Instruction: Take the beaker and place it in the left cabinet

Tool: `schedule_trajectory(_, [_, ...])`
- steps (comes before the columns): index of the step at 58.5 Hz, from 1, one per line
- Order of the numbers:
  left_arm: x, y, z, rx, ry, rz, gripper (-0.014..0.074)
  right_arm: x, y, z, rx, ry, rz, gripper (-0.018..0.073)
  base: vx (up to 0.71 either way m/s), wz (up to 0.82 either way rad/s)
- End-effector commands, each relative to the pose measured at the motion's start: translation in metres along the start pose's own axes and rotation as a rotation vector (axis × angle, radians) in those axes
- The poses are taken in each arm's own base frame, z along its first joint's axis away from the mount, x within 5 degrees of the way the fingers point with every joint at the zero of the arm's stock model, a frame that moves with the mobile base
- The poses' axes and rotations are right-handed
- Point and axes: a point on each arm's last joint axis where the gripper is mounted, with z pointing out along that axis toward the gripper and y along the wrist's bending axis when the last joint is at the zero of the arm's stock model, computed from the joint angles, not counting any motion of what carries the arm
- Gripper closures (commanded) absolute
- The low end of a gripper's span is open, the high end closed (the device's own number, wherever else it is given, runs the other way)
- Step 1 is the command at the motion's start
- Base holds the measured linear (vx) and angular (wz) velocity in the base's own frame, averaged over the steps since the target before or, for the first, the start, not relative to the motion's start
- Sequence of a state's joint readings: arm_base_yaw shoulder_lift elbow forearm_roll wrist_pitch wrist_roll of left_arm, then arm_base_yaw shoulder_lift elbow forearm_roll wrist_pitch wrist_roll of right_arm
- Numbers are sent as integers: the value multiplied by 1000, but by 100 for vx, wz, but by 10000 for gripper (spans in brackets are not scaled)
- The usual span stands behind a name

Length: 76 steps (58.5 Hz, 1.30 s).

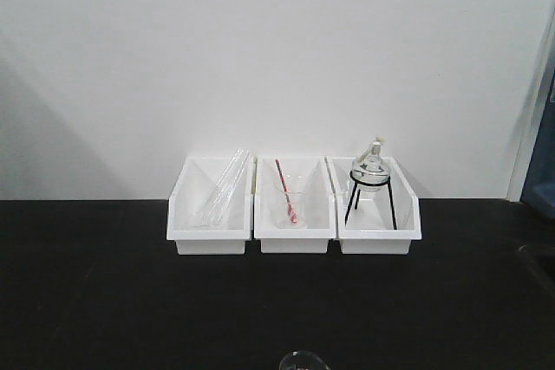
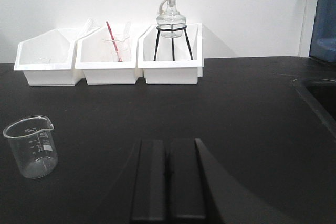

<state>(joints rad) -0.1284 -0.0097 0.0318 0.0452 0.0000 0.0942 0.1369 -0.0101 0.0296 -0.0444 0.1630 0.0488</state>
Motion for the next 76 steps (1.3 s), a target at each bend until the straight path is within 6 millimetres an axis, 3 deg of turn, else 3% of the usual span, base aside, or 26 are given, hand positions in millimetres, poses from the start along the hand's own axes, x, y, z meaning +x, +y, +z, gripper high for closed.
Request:
schedule_trajectory(1, [-3, 0, -1, -7, -77, -6, 595, -5, 0, 0, 2, -79, -11, 565, 0, 0])
schedule_trajectory(76, [-3, 0, -1, -7, -77, -6, 595, -10, 0, -1, 0, -123, -10, 565, 0, 0])
